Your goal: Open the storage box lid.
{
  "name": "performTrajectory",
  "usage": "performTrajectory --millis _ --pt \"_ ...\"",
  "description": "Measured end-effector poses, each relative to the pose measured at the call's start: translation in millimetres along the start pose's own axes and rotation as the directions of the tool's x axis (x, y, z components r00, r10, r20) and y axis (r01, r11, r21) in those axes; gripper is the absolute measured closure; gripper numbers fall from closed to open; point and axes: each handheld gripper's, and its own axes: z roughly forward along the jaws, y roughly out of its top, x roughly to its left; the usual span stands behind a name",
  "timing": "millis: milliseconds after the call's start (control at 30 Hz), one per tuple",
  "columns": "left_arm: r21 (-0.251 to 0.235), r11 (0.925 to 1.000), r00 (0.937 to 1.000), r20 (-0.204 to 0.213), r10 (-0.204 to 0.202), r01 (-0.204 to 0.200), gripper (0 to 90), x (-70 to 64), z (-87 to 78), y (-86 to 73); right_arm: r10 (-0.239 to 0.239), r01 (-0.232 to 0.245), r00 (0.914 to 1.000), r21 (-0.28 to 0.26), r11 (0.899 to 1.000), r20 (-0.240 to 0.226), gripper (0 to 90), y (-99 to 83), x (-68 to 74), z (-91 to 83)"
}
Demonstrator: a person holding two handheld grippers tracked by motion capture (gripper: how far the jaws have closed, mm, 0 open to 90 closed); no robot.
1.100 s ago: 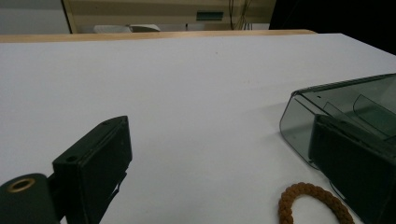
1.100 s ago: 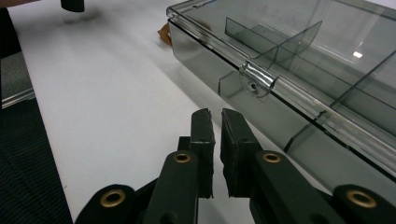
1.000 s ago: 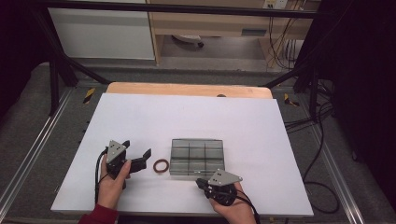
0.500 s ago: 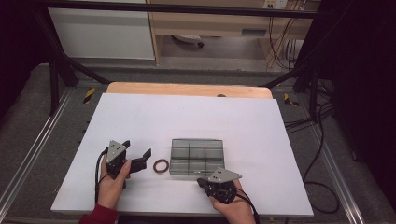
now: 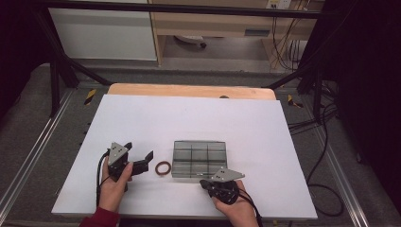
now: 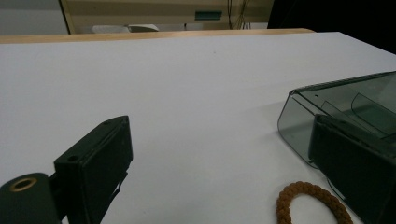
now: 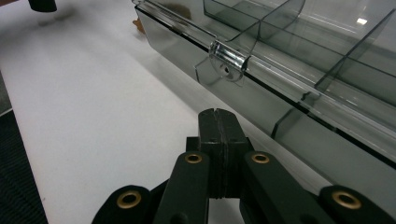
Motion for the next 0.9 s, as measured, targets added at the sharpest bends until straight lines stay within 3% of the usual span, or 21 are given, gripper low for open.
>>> performTrajectory --millis 900 --pt "0.003 1.0000 1.0000 0.000 0.003 -0.003 6.6 -0.2 0.0 -0.1 0.011 -0.011 0.9995 0.010 1.000 0.031 90.0 4.8 -4.8 3.9"
